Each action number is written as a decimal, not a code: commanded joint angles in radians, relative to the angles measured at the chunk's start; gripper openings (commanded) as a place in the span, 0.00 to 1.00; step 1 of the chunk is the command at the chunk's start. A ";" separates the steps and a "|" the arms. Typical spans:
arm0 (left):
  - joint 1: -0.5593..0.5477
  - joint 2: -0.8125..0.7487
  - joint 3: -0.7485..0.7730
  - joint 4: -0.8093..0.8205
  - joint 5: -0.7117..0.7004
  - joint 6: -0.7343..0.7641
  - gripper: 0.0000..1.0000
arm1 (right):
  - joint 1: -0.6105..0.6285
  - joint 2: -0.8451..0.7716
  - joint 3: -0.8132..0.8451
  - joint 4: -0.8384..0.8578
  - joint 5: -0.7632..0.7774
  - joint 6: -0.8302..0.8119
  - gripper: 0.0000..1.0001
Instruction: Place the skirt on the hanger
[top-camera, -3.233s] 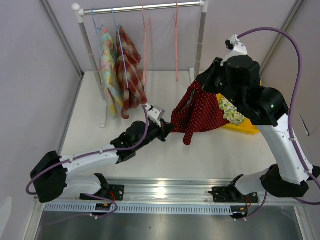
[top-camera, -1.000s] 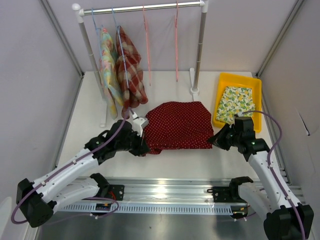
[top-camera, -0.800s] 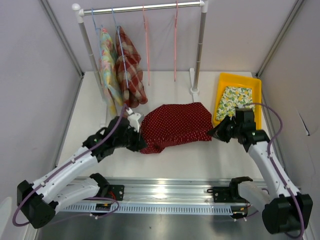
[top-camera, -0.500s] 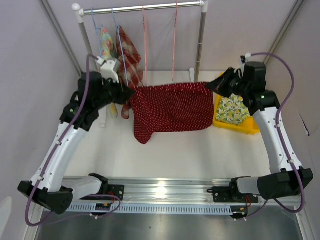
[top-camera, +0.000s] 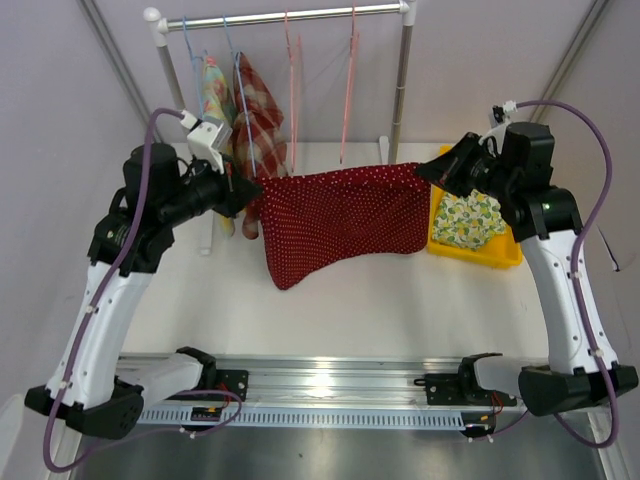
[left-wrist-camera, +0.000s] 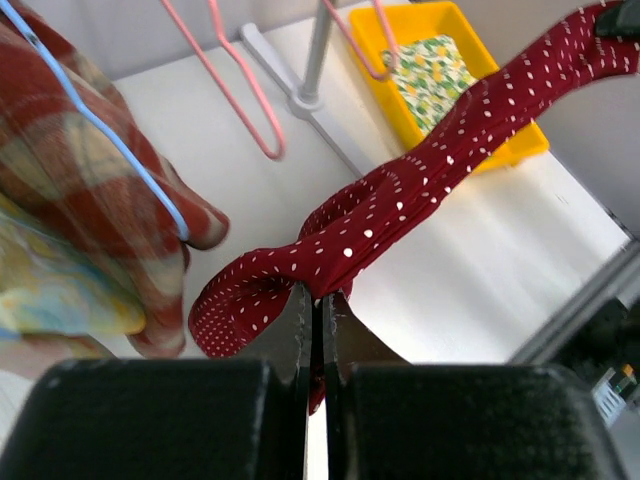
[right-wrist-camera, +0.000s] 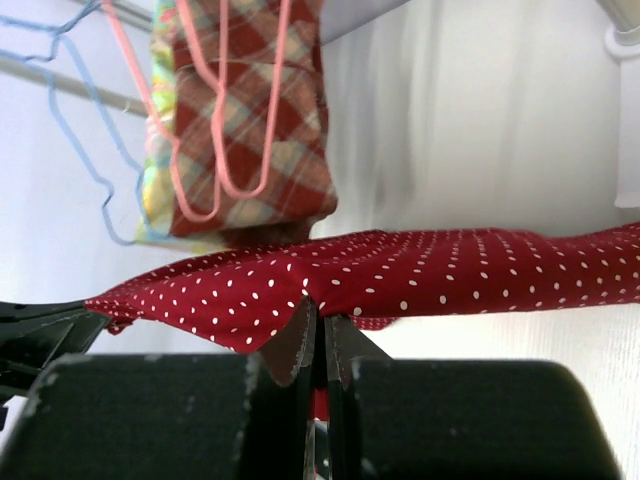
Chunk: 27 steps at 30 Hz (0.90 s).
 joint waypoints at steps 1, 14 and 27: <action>0.024 -0.102 0.017 -0.033 0.035 0.042 0.00 | -0.006 -0.089 0.022 -0.016 0.056 -0.024 0.00; 0.028 -0.005 0.155 -0.121 -0.018 0.049 0.00 | -0.003 -0.031 0.136 -0.042 0.053 -0.030 0.00; 0.102 0.397 0.008 0.067 -0.132 -0.004 0.00 | 0.006 0.375 -0.017 0.167 -0.002 -0.038 0.00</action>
